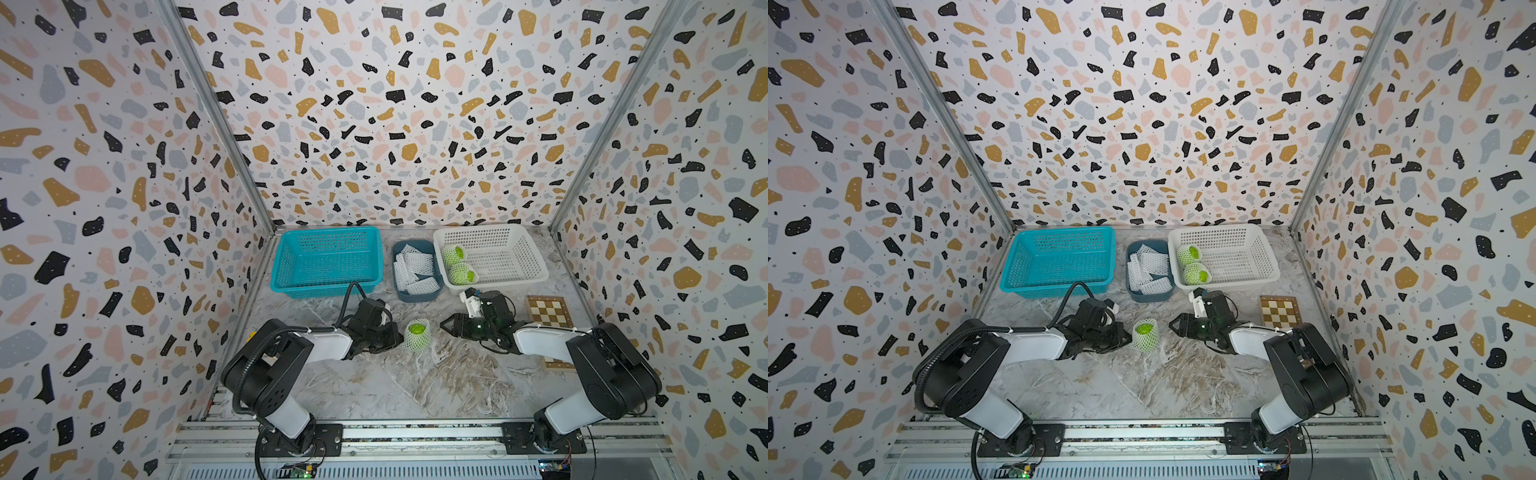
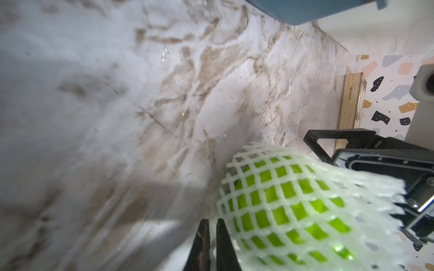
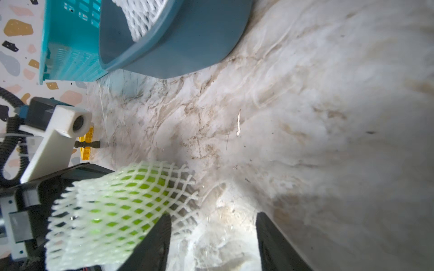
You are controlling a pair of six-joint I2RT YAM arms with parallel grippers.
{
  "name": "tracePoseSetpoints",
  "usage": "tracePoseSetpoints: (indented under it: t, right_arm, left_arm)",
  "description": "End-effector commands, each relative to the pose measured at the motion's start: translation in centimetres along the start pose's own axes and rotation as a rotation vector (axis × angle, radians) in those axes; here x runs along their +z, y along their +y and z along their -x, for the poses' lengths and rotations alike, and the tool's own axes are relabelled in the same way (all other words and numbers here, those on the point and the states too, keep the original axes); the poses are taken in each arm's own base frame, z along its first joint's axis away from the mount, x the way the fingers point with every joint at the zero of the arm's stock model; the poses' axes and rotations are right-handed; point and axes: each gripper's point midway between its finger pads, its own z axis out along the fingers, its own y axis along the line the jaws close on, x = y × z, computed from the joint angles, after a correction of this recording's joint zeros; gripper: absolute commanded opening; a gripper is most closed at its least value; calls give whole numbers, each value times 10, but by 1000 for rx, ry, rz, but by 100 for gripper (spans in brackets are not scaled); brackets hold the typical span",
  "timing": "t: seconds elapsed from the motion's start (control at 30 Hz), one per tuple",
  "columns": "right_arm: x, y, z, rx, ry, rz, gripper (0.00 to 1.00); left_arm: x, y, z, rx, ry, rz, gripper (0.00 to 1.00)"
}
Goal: Sleeve custard apples in foam nets
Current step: Put on the foam net on the custard apple.
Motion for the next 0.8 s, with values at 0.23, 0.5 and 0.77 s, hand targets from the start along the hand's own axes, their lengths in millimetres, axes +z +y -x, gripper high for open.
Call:
tracePoseSetpoints:
  t: [0.23, 0.5, 0.77]
  right_arm:
    - [-17, 37, 2, -204, 6, -105, 83]
    - [-25, 69, 6, -306, 5, -135, 90]
    - [-21, 94, 2, -379, 49, -132, 99]
  left_arm:
    - [-14, -6, 5, 29, -44, 17, 31]
    - [-29, 1, -2, 11, -75, 34, 44]
    - [-60, -3, -5, 37, -130, 46, 62]
